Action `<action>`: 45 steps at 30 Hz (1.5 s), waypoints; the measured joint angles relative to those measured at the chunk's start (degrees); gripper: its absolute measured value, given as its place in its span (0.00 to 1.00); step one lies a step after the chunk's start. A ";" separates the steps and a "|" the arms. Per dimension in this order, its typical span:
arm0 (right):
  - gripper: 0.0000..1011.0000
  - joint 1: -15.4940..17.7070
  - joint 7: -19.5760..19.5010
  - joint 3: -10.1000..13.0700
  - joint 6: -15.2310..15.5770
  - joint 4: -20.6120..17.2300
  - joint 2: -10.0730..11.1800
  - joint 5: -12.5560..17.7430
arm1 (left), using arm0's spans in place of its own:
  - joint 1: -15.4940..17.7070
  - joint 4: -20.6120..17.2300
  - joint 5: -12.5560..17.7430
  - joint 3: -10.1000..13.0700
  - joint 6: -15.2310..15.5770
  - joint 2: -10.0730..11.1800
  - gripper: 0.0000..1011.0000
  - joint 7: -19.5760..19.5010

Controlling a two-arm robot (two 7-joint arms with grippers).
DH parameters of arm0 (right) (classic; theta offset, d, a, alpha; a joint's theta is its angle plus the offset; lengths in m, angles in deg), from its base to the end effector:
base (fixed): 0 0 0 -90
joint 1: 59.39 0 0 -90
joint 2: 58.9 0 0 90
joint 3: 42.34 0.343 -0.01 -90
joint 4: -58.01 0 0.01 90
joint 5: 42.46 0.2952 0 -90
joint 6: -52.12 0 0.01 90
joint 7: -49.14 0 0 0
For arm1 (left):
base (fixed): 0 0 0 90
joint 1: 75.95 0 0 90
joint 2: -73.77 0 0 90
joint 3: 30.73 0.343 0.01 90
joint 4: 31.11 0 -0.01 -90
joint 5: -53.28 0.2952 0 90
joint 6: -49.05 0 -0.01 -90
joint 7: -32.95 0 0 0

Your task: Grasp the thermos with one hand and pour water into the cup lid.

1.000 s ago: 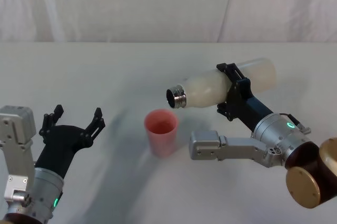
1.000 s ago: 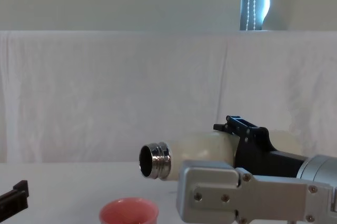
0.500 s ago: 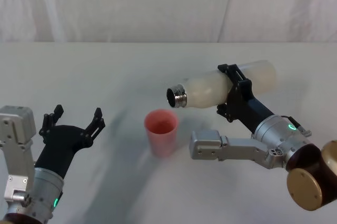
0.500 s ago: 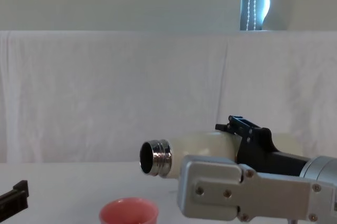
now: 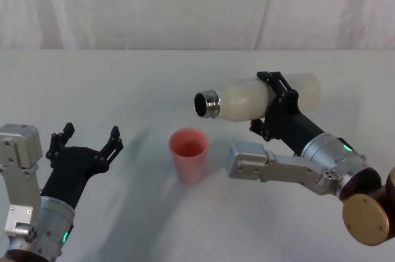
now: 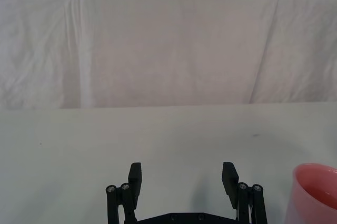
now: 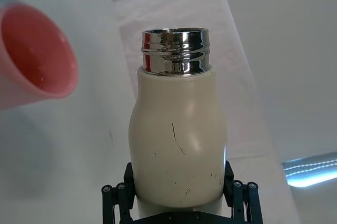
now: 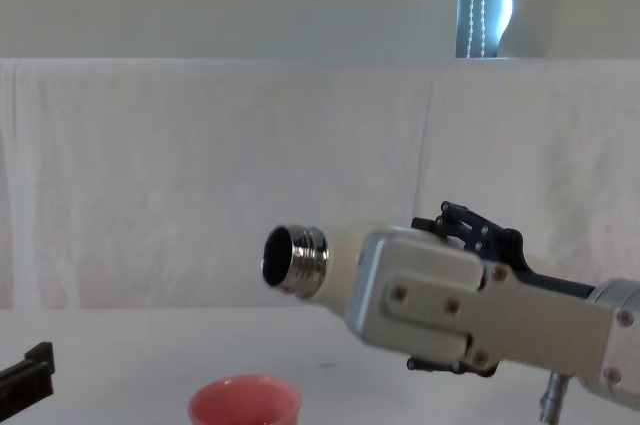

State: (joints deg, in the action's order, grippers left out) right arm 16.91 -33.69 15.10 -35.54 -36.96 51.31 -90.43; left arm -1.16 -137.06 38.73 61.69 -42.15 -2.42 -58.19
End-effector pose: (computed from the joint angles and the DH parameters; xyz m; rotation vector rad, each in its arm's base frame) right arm 0.3445 0.0459 -0.2918 -0.6557 -1.1292 -0.8444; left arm 0.2259 0.0516 -0.3349 -0.0382 0.0140 1.4459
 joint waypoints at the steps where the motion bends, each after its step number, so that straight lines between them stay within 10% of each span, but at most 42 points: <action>1: 0.95 0.09 0.06 0.22 -0.10 -0.05 -0.11 0.51 | 0.00 0.00 0.00 0.00 0.00 0.00 0.99 0.00; 26: 0.95 2.81 2.32 6.34 -1.94 -1.25 -3.90 14.68 | 0.00 0.00 0.00 0.00 0.00 0.00 0.99 0.00; 45: 0.95 4.48 7.82 13.06 -0.97 -0.86 -8.10 33.92 | 0.00 0.00 0.00 0.00 0.00 0.00 0.99 0.00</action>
State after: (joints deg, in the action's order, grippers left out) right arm 21.39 -25.87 28.17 -36.52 -37.82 43.22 -56.51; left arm -1.16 -137.06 38.73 61.68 -42.14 -2.43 -58.19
